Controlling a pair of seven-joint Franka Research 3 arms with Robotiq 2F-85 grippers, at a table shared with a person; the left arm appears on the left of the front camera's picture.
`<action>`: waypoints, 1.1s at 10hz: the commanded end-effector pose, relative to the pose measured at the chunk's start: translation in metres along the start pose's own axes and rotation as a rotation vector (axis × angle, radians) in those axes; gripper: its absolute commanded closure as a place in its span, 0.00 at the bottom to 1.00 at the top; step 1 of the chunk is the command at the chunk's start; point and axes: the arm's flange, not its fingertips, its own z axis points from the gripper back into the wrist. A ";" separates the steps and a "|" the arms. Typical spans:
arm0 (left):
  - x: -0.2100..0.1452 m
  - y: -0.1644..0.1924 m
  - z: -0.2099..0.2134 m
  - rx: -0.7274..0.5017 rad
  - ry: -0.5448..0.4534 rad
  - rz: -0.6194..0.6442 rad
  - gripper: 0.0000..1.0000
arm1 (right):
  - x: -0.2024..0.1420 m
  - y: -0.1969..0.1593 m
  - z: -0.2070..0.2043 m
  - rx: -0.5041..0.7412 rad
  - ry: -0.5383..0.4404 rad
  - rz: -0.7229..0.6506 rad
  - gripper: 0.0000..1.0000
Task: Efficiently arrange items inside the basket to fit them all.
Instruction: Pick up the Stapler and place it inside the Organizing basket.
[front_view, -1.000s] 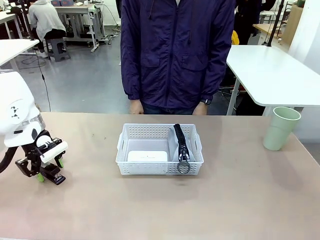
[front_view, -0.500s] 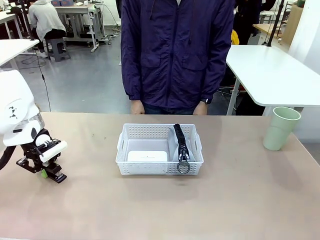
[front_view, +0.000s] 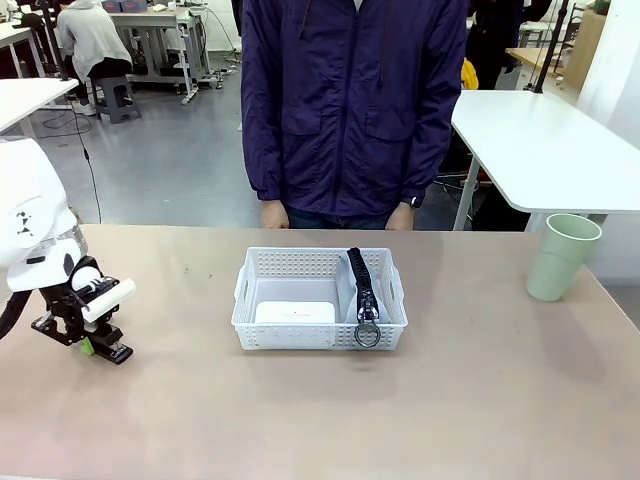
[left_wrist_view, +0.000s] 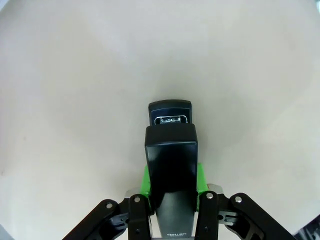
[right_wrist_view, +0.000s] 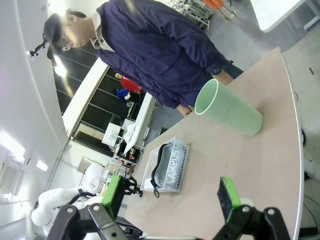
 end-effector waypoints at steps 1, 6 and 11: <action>0.028 -0.029 0.037 -0.007 -0.051 0.127 1.00 | 0.002 0.001 -0.001 0.015 -0.020 0.028 0.00; 0.120 0.044 0.144 -0.045 -0.215 0.177 0.73 | 0.002 0.001 -0.001 0.015 -0.020 0.028 0.00; 0.233 0.217 0.109 0.071 -0.190 0.221 0.73 | 0.002 0.001 -0.001 0.015 -0.020 0.028 0.00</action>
